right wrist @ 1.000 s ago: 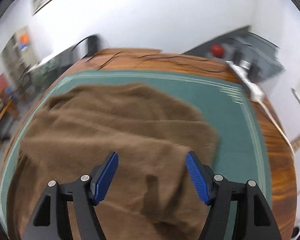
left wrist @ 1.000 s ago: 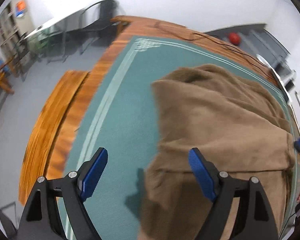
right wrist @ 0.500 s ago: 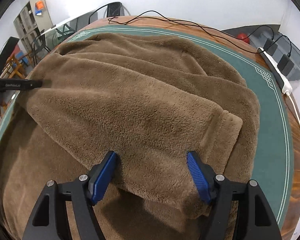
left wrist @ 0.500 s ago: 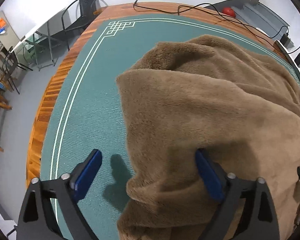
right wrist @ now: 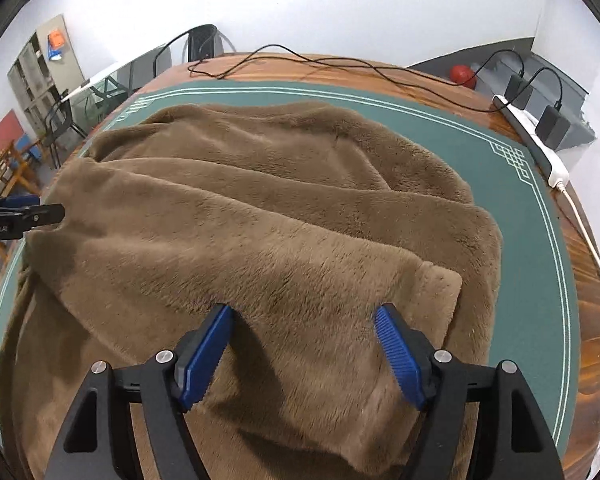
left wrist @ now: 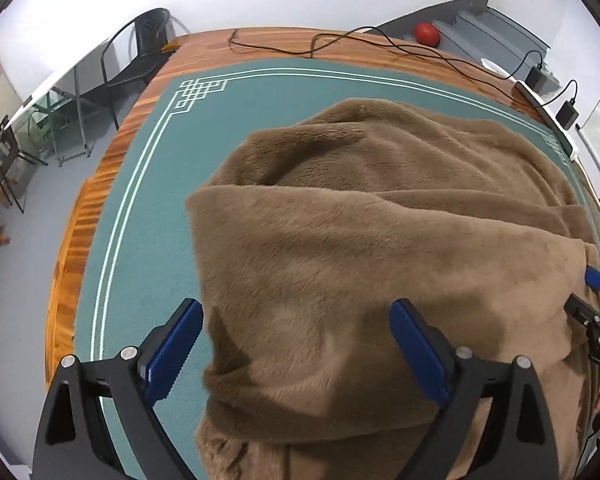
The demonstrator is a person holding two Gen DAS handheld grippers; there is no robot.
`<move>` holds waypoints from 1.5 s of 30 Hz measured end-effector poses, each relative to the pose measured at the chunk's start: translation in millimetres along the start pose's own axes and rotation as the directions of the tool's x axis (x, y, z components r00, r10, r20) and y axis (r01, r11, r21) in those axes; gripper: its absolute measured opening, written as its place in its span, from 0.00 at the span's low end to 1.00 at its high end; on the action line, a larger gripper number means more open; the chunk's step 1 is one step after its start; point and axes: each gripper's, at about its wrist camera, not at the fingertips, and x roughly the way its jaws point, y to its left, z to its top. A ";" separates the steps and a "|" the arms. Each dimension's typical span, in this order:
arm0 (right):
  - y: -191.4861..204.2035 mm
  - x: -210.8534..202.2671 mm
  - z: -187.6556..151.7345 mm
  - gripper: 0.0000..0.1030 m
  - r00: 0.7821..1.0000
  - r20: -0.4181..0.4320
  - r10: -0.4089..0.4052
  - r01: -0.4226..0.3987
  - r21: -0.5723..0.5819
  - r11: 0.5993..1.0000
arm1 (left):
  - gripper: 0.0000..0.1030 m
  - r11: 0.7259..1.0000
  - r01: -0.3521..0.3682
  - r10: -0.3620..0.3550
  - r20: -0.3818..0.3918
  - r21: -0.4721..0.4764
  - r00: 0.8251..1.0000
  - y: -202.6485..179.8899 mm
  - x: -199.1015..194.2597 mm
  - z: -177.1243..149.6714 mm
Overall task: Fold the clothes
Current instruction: 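Press and smooth the folded fleece flat with both grippers open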
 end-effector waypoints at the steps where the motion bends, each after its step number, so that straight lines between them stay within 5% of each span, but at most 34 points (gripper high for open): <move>1: 0.7 3.3 -0.9 0.75 1.000 -0.010 0.001 -0.001 -0.007 1.000 | 0.93 1.000 -0.018 0.018 -0.008 0.007 1.000 -0.1 5.9 3.0; 4: 4.8 12.0 -2.7 0.83 1.000 -0.031 -0.003 0.002 -0.038 0.999 | 0.93 0.997 -0.072 0.073 -0.052 0.015 0.996 3.5 27.6 8.1; 8: 11.8 15.0 -7.2 0.85 1.000 0.002 -0.030 0.030 -0.068 0.997 | 0.95 0.998 -0.015 0.010 -0.092 -0.056 0.996 19.4 42.5 11.7; 12: 6.9 14.8 -0.1 0.86 1.000 -0.022 -0.015 0.014 -0.032 0.999 | 0.95 0.999 -0.032 0.030 -0.039 -0.033 0.999 16.0 21.8 21.3; 18: -9.6 -1.5 27.7 0.86 0.998 0.059 -0.010 0.006 0.068 0.998 | 0.95 0.998 -0.015 0.016 0.013 -0.069 1.000 23.4 13.2 48.5; 23: -9.3 28.2 28.6 0.87 1.000 -0.013 -0.025 0.025 0.036 0.999 | 0.95 0.997 -0.033 0.031 -0.048 -0.062 0.998 24.7 40.1 41.5; 31: -3.2 34.8 22.1 0.94 0.999 0.010 -0.048 0.048 0.011 0.999 | 0.96 0.995 -0.030 0.023 -0.075 -0.100 0.997 32.9 38.9 33.0; 35: 4.7 8.6 22.0 0.95 0.993 0.057 -0.099 0.098 0.025 0.995 | 0.96 0.993 0.068 -0.069 -0.008 -0.099 0.998 31.1 -2.7 12.8; 38: 25.6 -22.5 11.9 0.95 0.985 0.140 -0.098 0.099 -0.005 0.995 | 0.96 0.987 0.140 -0.144 -0.041 -0.080 0.989 16.2 -9.1 -10.3; 45: 57.9 6.2 -21.0 0.96 1.000 0.012 -0.019 0.020 -0.057 0.998 | 0.96 0.998 0.068 -0.067 -0.063 0.003 0.996 -7.0 15.3 -31.1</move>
